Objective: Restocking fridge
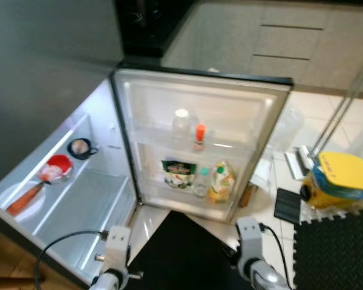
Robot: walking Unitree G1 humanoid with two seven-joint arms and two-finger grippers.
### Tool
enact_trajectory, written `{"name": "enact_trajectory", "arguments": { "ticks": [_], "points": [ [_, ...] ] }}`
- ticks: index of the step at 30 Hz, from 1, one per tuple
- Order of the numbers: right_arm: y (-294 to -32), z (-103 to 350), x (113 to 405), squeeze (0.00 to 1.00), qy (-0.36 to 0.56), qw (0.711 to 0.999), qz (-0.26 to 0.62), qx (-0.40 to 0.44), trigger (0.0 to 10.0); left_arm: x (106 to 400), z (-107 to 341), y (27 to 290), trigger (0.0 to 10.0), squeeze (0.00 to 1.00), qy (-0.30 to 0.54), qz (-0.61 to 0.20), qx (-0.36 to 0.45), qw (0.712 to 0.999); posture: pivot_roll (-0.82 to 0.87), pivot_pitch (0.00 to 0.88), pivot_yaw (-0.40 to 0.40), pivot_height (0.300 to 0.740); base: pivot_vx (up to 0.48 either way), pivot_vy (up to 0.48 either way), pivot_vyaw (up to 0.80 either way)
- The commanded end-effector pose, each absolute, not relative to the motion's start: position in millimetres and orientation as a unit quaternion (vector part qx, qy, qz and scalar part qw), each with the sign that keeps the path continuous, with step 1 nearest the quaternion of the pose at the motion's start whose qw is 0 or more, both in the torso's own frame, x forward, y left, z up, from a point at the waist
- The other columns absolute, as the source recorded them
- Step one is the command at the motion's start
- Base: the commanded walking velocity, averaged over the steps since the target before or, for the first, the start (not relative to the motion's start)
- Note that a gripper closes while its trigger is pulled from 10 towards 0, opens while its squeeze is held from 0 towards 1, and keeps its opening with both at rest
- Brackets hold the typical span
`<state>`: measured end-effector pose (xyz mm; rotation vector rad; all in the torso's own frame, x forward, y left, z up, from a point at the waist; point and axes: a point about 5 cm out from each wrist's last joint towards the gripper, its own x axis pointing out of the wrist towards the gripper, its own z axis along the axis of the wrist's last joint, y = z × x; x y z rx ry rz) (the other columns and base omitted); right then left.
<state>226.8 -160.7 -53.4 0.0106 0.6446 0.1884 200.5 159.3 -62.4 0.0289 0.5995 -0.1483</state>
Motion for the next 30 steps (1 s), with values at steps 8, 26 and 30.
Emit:
{"name": "enact_trajectory", "arguments": {
  "ticks": [8, 26, 30],
  "points": [
    [-165.8, -56.9, 221.8, 0.0, 0.328, 0.941, 0.082, 0.007, 10.0, 201.2, -62.0, 160.5, 10.0, 0.0, 0.295, -0.075, 0.019, 0.952, -0.13, 0.074, -0.008, 0.74, 0.0, 0.0, 0.0],
    [-166.1, -58.1, 219.6, 0.0, 0.329, 0.941, 0.083, 0.002, 10.0, 201.2, -62.4, 159.5, 10.0, 0.0, 0.297, -0.079, 0.023, 0.951, -0.13, 0.072, -0.003, 0.74, 0.0, -0.36, 0.0],
    [-165.8, -58.1, 219.6, 0.0, 0.33, 0.94, 0.085, 0.0, 10.0, 200.6, -62.7, 159.4, 10.0, 0.0, 0.298, -0.079, 0.024, 0.951, -0.13, 0.069, -0.002, 0.74, 0.0, -0.383, 0.0]
  ]
}}
